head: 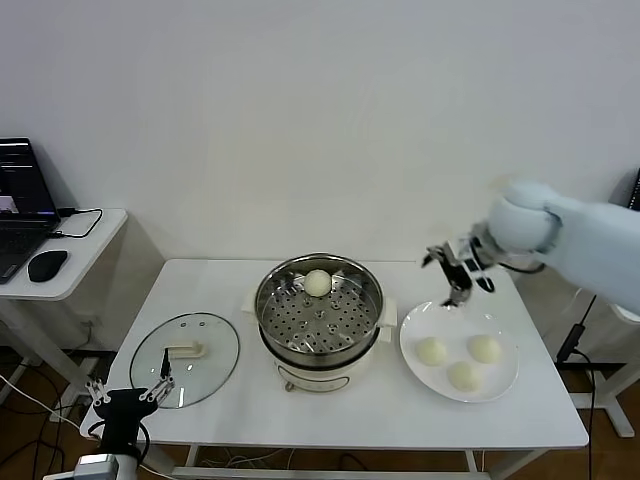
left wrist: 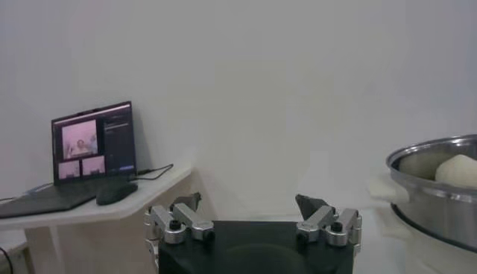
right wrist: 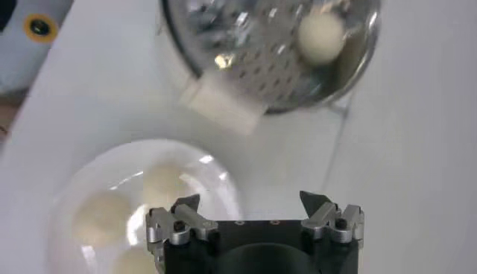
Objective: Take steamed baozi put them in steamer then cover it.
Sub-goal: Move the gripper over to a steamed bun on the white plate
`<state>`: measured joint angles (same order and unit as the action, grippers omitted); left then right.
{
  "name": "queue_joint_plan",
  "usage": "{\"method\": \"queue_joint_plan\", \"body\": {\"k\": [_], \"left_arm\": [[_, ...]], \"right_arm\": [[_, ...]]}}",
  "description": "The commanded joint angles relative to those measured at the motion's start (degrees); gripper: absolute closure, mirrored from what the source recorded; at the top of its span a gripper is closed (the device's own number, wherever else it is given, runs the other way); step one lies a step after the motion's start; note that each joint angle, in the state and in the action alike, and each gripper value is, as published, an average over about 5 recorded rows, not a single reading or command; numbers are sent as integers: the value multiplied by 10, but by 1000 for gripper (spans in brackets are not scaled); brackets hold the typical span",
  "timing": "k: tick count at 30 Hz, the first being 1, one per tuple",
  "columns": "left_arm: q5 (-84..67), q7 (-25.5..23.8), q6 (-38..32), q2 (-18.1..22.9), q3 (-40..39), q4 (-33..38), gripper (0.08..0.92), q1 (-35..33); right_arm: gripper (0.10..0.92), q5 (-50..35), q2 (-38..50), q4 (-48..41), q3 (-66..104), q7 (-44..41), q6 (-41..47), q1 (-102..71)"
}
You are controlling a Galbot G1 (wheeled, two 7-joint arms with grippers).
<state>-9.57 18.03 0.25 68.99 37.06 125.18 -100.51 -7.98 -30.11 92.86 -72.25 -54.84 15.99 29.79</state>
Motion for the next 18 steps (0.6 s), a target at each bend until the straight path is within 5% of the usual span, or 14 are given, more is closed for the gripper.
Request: {"method": "queue_joint_plan", "body": {"k": [1, 18], "left_arm": [[1, 0, 1, -3, 1, -2, 177, 0], [0, -2, 6, -2, 20, -18, 177, 5]], "right_arm": [[203, 42, 56, -2, 102, 6, 40, -173], [203, 87, -91, -144, 164, 15, 35, -283]]}}
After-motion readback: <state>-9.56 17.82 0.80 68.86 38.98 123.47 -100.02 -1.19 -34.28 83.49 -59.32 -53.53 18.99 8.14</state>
